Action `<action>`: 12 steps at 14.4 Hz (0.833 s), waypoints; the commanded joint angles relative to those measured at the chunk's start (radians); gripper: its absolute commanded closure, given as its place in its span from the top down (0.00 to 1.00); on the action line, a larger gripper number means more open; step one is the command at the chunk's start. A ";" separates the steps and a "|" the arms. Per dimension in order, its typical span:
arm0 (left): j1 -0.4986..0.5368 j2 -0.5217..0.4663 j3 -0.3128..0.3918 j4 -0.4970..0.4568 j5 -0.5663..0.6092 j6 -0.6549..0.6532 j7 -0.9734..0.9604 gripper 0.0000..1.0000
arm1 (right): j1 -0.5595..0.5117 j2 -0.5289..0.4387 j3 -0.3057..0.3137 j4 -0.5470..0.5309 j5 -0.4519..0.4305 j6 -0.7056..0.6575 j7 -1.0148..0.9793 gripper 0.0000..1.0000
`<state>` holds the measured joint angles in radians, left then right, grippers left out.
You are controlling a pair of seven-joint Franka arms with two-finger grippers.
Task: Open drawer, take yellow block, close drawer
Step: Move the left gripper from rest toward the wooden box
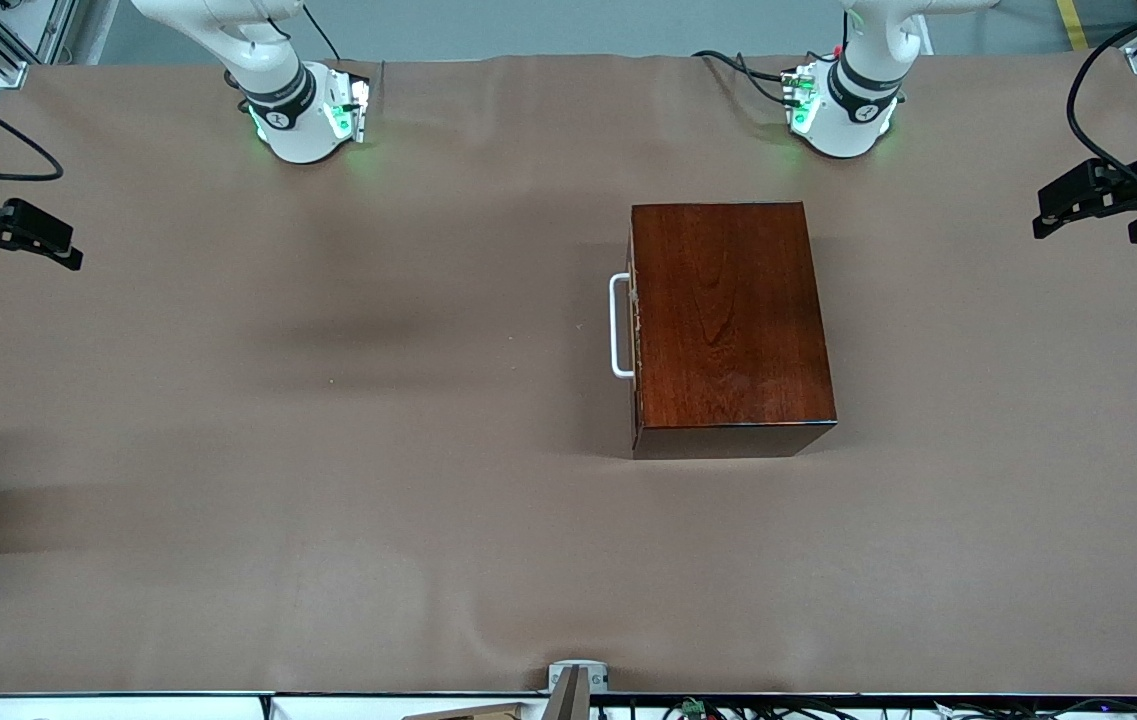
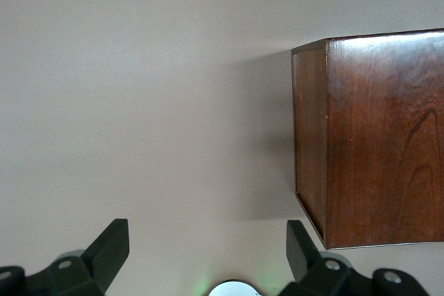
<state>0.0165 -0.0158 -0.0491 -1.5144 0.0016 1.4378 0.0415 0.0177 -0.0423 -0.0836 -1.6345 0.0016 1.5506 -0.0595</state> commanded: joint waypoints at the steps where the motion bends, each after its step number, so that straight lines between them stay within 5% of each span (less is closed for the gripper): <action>1: 0.007 -0.004 -0.009 0.003 0.032 -0.010 0.031 1.00 | -0.010 -0.010 0.008 -0.005 -0.008 0.002 0.009 1.00; 8: -0.010 0.042 -0.018 0.065 0.020 -0.011 0.020 1.00 | -0.010 -0.010 0.007 -0.010 -0.008 0.002 0.009 1.00; 12: -0.041 0.089 -0.080 0.068 0.023 -0.020 -0.017 1.00 | -0.010 -0.010 0.007 -0.010 -0.008 0.003 0.009 1.00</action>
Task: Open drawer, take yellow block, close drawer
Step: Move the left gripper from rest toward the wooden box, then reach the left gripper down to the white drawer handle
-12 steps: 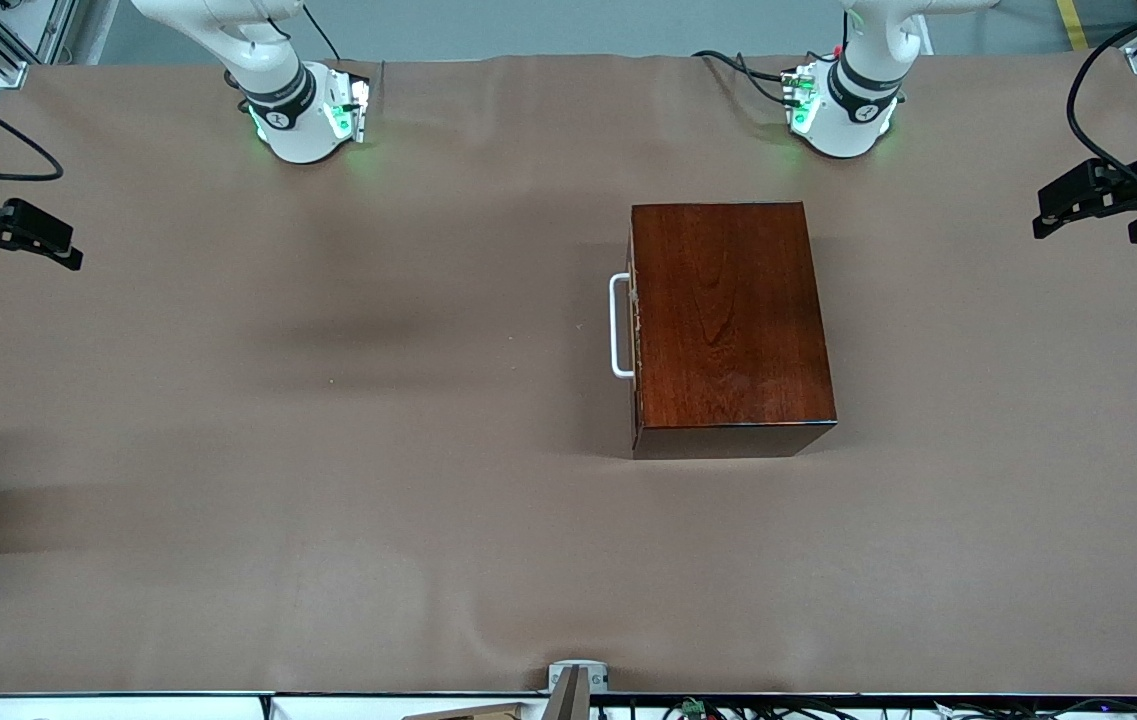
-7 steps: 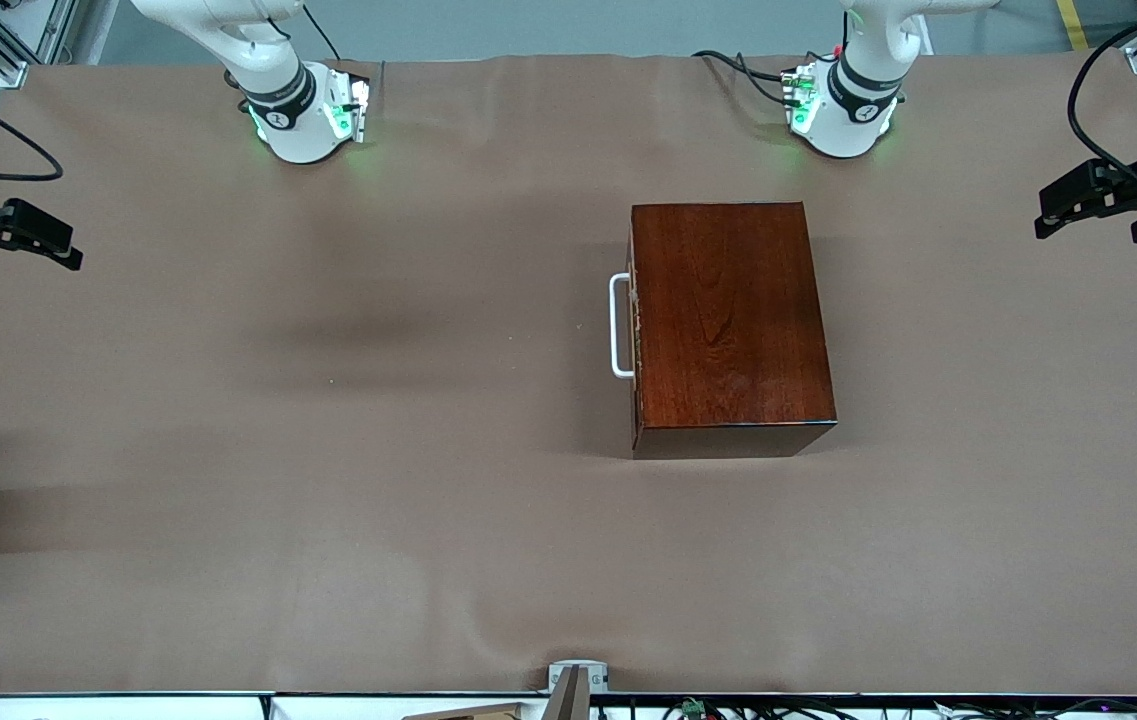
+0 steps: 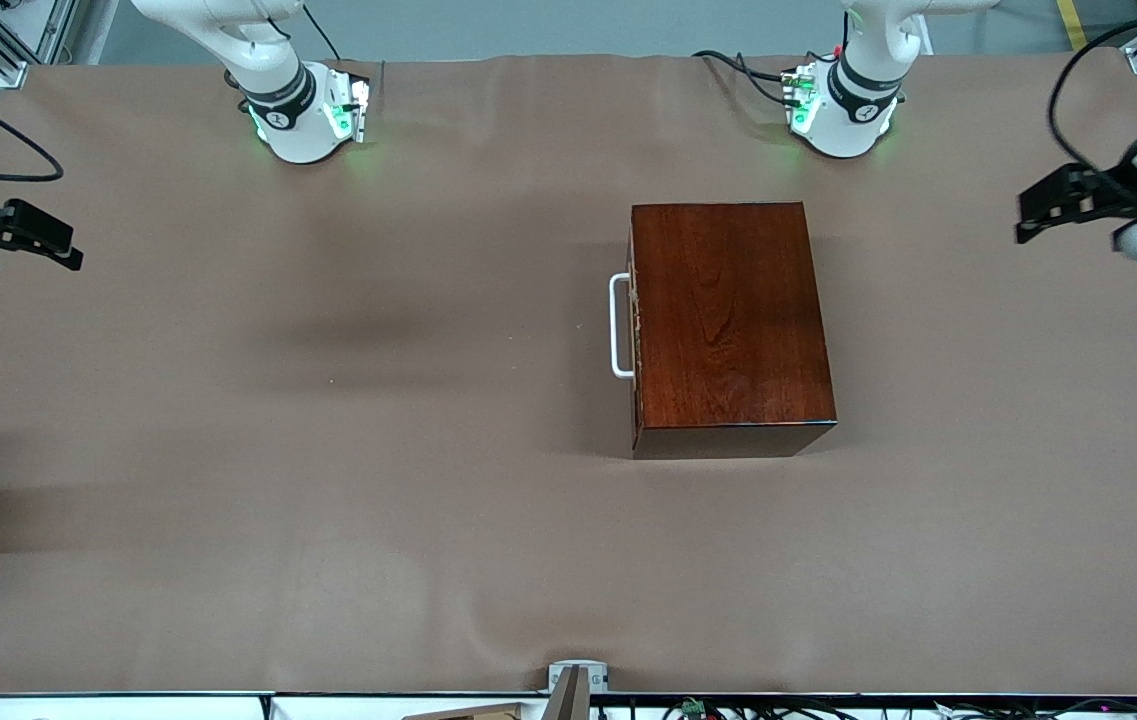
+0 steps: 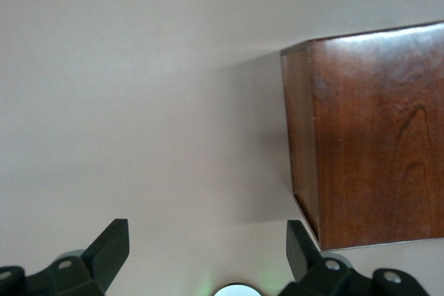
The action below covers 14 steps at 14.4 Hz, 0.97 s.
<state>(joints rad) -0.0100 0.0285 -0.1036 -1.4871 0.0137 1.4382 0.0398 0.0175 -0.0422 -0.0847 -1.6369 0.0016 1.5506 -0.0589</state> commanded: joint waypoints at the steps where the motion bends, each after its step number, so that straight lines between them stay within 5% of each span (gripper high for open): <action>1: -0.030 0.057 -0.045 0.041 0.008 -0.021 -0.077 1.00 | -0.011 -0.010 0.010 -0.009 -0.008 0.002 0.010 1.00; 7: -0.197 0.212 -0.074 0.157 -0.033 0.002 -0.478 1.00 | -0.011 -0.010 0.008 -0.009 -0.008 0.002 0.008 1.00; 14: -0.392 0.301 -0.076 0.174 -0.044 0.233 -0.776 1.00 | -0.013 -0.007 0.008 -0.009 -0.008 0.005 0.008 1.00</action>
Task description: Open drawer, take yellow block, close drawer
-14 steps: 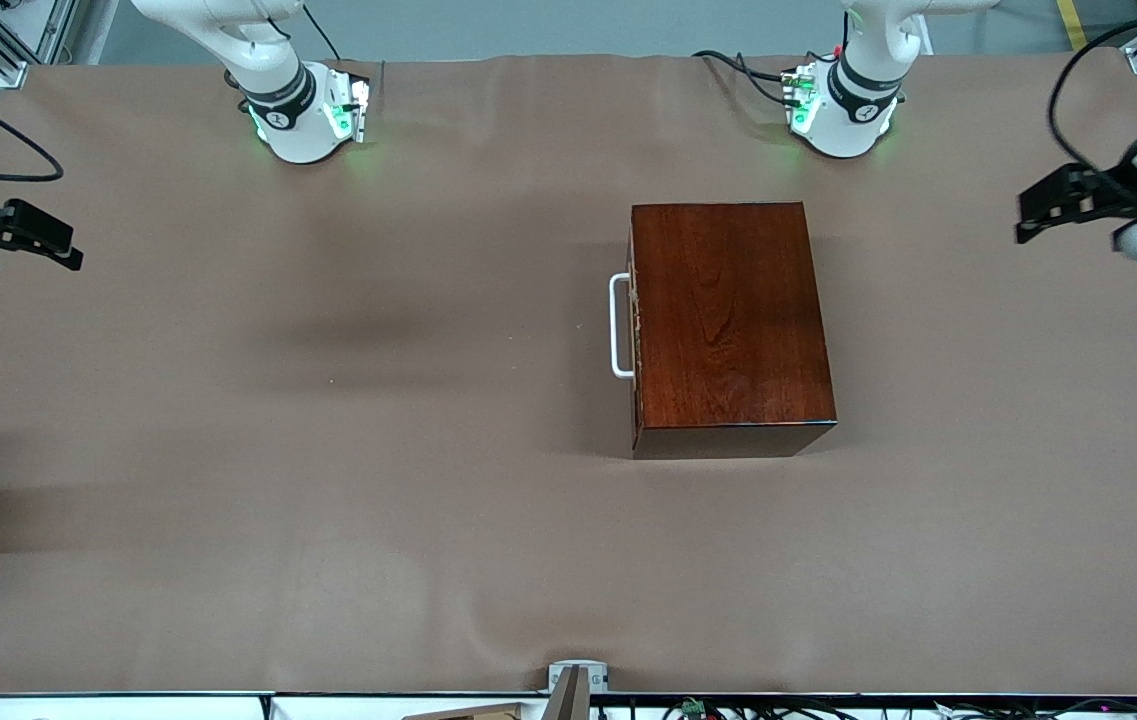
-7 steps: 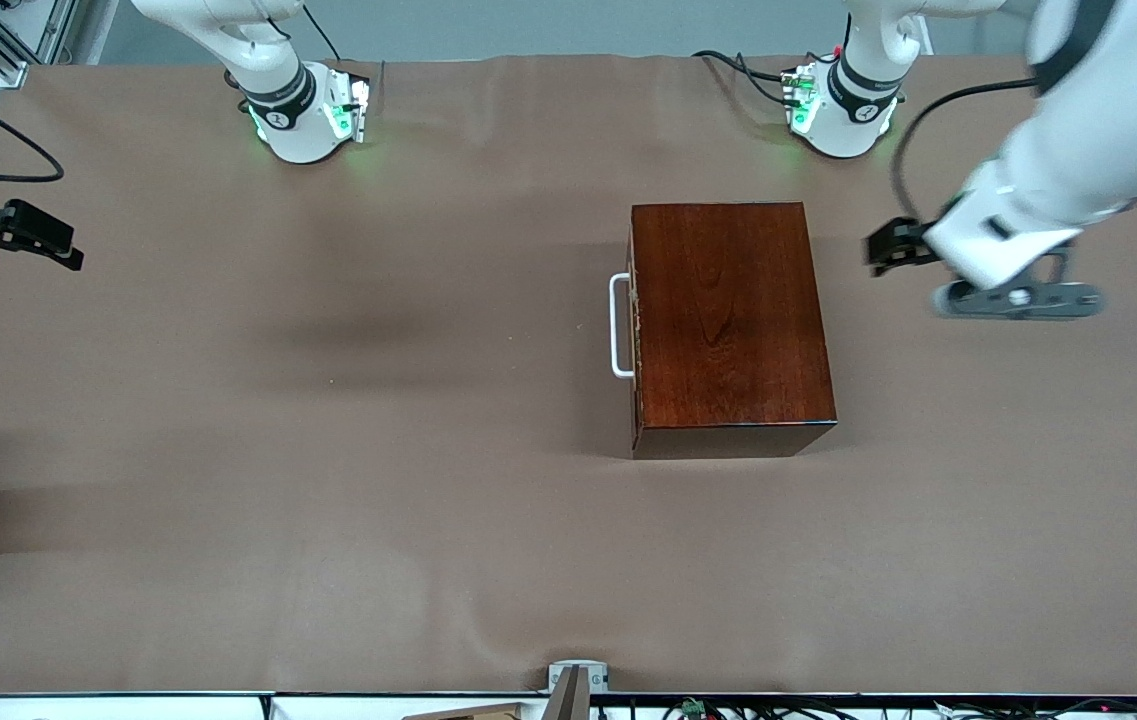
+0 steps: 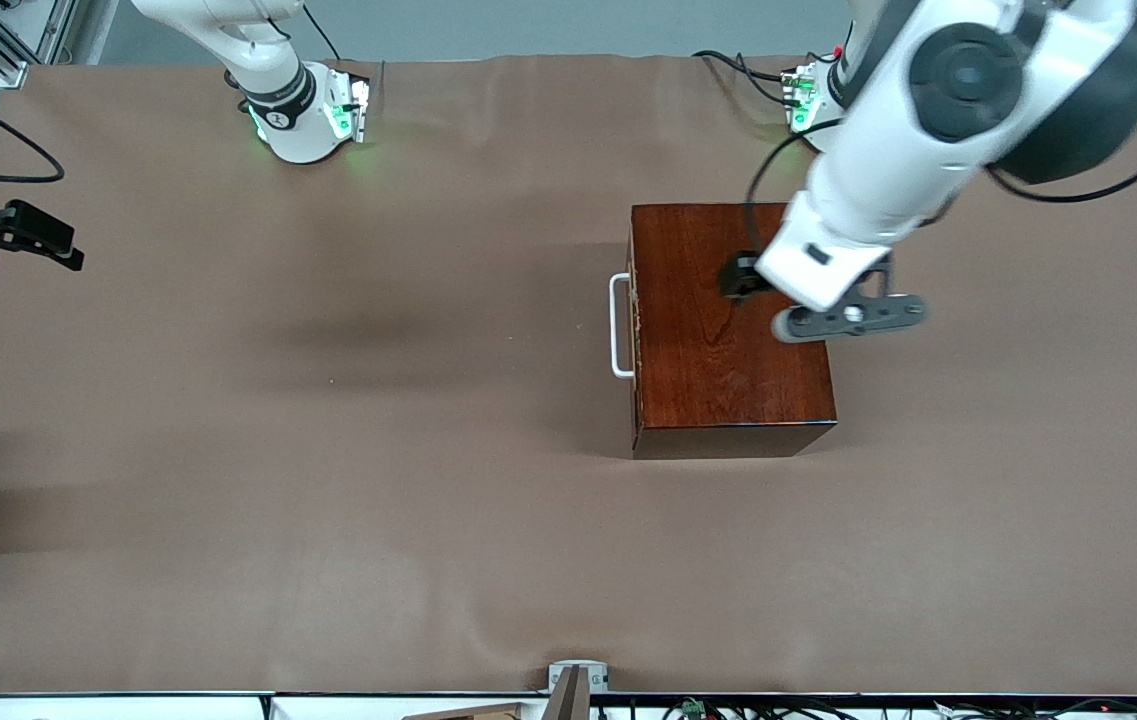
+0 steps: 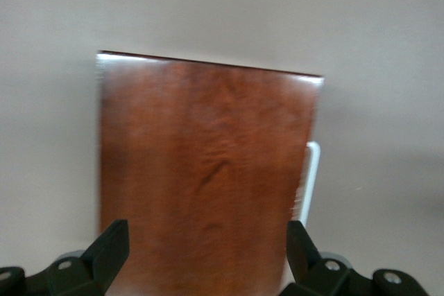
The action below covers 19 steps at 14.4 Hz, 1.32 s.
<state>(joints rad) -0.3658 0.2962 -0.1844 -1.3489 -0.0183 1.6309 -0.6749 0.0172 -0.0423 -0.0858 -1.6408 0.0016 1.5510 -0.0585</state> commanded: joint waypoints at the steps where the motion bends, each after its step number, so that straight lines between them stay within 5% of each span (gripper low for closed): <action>1: -0.063 0.050 0.006 0.036 -0.011 0.082 -0.110 1.00 | -0.013 -0.007 0.009 -0.007 -0.008 0.004 0.008 1.00; 6: -0.202 0.155 0.022 0.051 0.006 0.237 -0.291 1.00 | -0.013 -0.005 0.009 -0.007 -0.008 0.004 0.008 1.00; 11: -0.310 0.285 0.031 0.096 0.178 0.392 -0.431 1.00 | -0.013 -0.005 0.009 -0.011 -0.008 0.003 0.008 1.00; 16: -0.490 0.363 0.201 0.106 0.195 0.388 -0.439 1.00 | -0.013 -0.005 0.009 -0.014 -0.008 0.004 0.008 1.00; 19: -0.513 0.389 0.218 0.103 0.198 0.330 -0.420 1.00 | -0.013 -0.005 0.009 -0.014 -0.008 0.004 0.008 1.00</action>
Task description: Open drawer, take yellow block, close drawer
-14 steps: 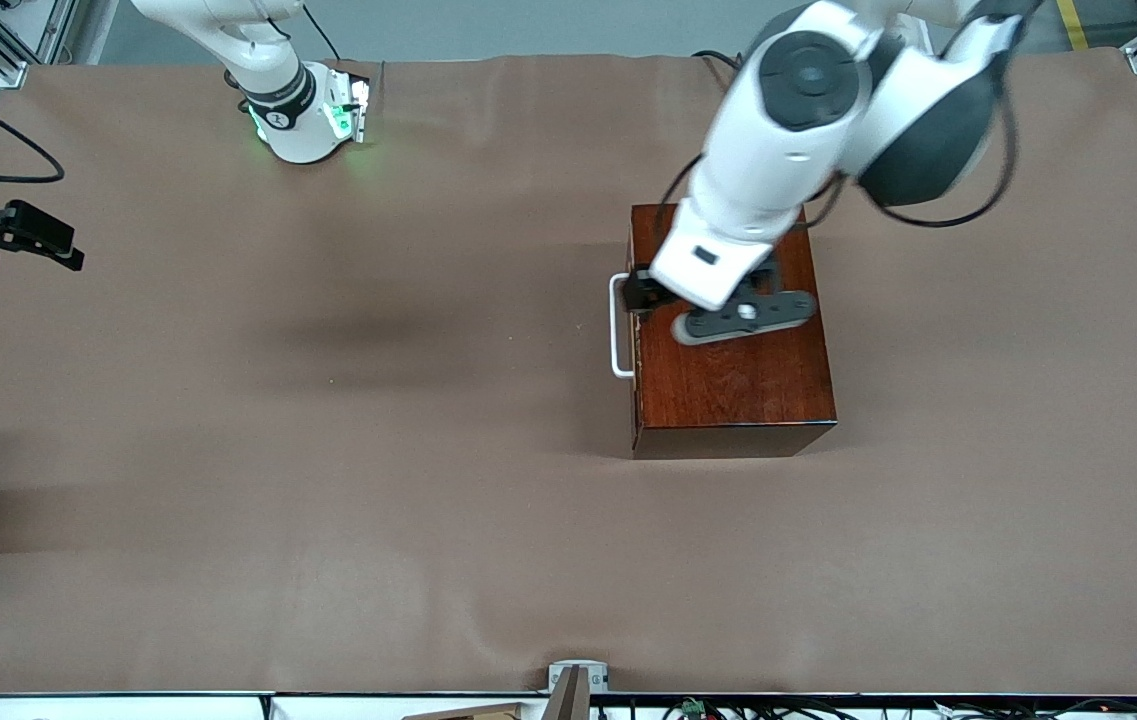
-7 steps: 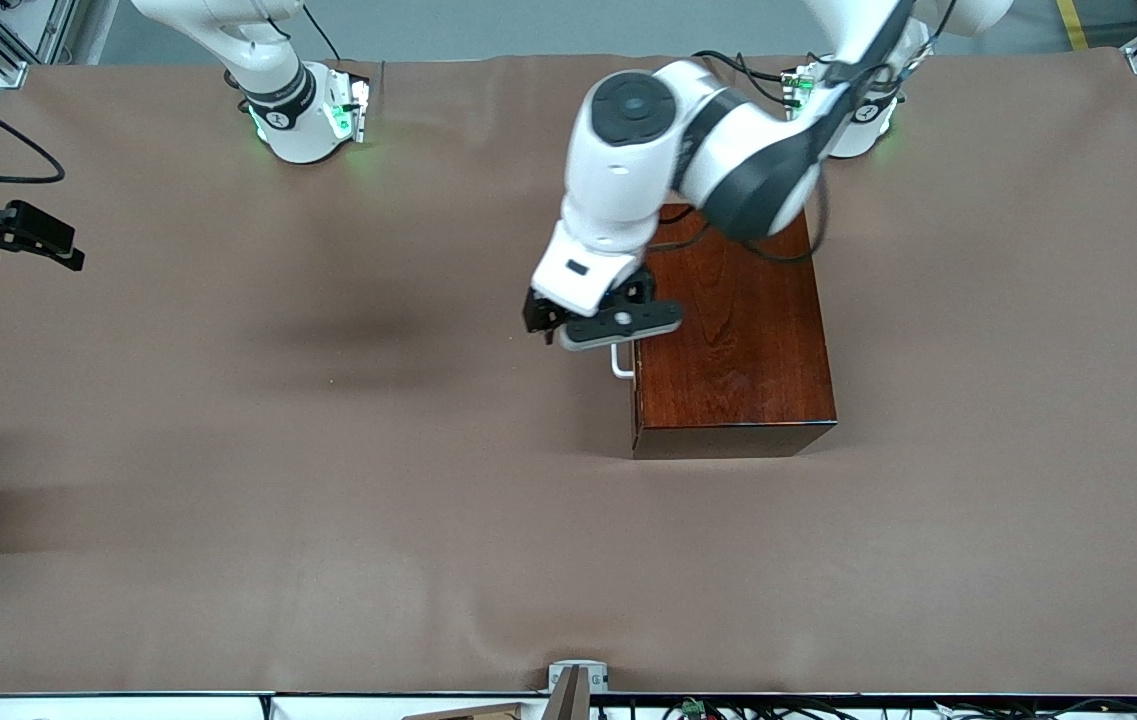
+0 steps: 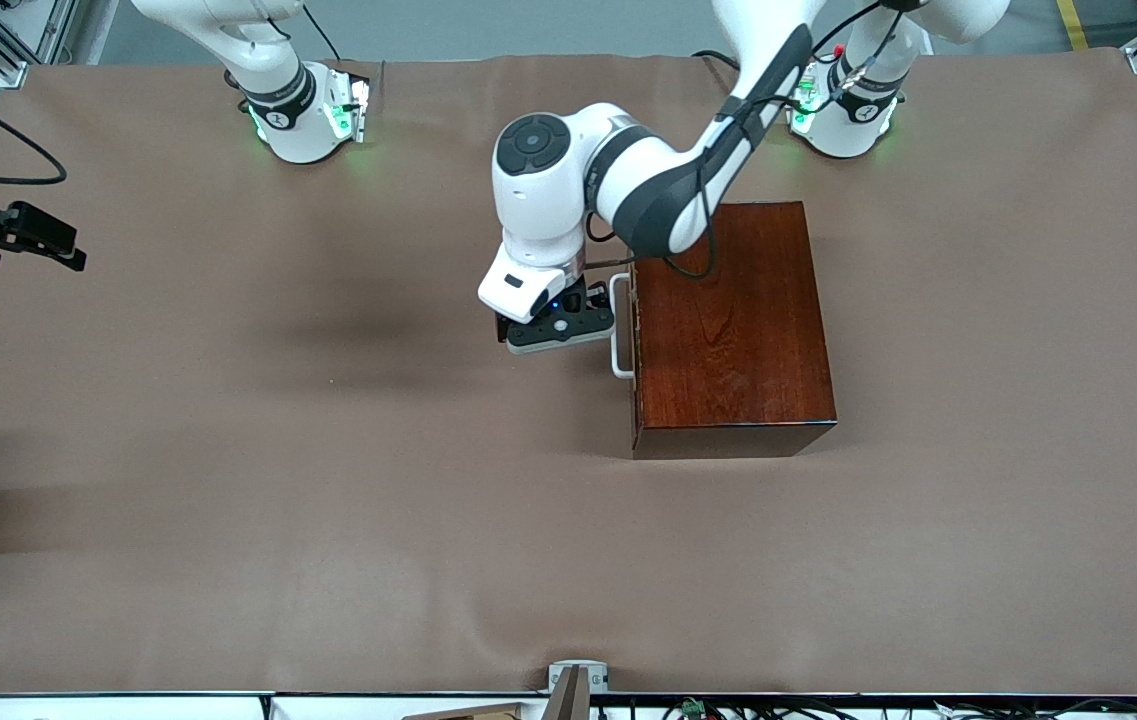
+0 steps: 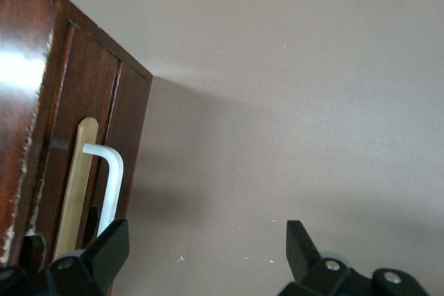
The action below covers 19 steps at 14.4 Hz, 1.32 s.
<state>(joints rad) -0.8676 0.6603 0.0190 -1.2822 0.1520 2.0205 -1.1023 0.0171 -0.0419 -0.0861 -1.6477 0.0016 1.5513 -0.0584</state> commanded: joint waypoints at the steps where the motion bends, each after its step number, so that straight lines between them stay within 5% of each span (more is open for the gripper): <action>1: -0.013 0.025 0.015 0.034 0.035 -0.107 0.021 1.00 | -0.013 -0.006 0.009 -0.007 -0.008 0.004 0.008 1.00; 4: -0.014 0.036 0.007 0.031 0.069 -0.195 0.078 1.00 | -0.013 -0.006 0.009 -0.007 -0.008 0.004 0.008 1.00; 19: -0.048 0.110 -0.002 0.034 0.052 -0.195 0.068 1.00 | -0.013 -0.006 0.009 -0.007 -0.008 0.004 0.008 1.00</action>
<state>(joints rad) -0.9037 0.7513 0.0192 -1.2830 0.1956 1.8384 -1.0366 0.0171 -0.0419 -0.0862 -1.6480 0.0016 1.5513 -0.0584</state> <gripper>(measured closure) 0.000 0.000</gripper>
